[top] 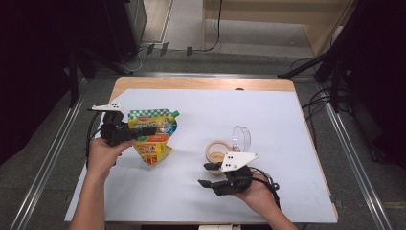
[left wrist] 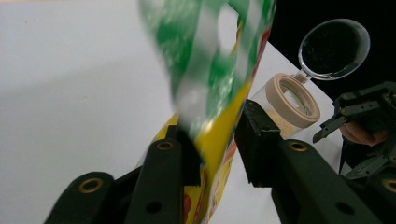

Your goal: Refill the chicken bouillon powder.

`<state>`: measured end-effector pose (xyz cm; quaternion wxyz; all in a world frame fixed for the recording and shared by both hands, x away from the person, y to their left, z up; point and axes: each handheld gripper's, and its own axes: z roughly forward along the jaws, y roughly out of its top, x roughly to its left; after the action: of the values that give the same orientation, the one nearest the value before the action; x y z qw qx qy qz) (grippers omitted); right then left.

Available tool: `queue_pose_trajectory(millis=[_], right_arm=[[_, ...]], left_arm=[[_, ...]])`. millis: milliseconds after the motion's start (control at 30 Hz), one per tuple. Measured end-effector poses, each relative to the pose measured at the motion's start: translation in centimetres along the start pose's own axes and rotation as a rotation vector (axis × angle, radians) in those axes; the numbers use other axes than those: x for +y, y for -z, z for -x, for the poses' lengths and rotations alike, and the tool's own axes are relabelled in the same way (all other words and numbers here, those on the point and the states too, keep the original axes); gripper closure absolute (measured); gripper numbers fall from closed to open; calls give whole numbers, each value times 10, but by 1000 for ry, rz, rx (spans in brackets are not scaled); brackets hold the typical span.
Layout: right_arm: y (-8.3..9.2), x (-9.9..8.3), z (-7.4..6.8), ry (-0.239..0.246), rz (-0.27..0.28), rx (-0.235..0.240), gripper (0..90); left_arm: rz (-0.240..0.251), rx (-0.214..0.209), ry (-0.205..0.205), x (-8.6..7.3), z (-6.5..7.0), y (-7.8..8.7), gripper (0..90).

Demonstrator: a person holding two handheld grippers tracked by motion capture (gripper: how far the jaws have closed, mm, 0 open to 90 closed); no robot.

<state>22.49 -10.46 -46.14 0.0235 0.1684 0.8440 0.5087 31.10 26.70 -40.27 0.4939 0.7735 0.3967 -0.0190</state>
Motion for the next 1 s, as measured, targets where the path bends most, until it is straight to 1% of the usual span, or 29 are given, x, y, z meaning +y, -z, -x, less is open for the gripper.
queue_pose_trajectory(millis=[33,133,200,367,400,433,500,633,667,733,767,867,1000], right_arm=[[0,0,1,3,0,-2,467],[2,0,1,-2,0,-7,468],[3,0,2,-4,-1,-12,468],[5,1,4,-16,-14,-22,468],[6,1,4,-18,-15,-22,468],[6,1,5,-17,-16,-24,468],[7,1,5,-24,-23,-27,468],[9,2,4,-28,-35,-32,468],[9,2,5,-24,-35,-33,469],[11,2,4,-26,-39,-37,468],[12,2,4,-24,-40,-36,468],[15,3,5,-27,-43,-42,469],[18,3,6,-33,-40,-46,468]], left_arm=[[1,2,-4,1,1,1,680],[-4,14,1,5,4,6,620],[1,10,-5,6,6,8,587],[-26,46,-1,10,9,12,540],[-31,45,0,11,9,13,531],[-28,44,-2,12,10,14,518],[-26,58,-13,13,13,18,507],[-29,82,-10,17,17,25,482],[-26,87,-2,19,18,28,475],[-16,87,-5,20,20,32,459],[-11,96,-5,21,21,34,458],[-15,117,5,23,22,41,457],[23,137,6,21,21,54,458]])
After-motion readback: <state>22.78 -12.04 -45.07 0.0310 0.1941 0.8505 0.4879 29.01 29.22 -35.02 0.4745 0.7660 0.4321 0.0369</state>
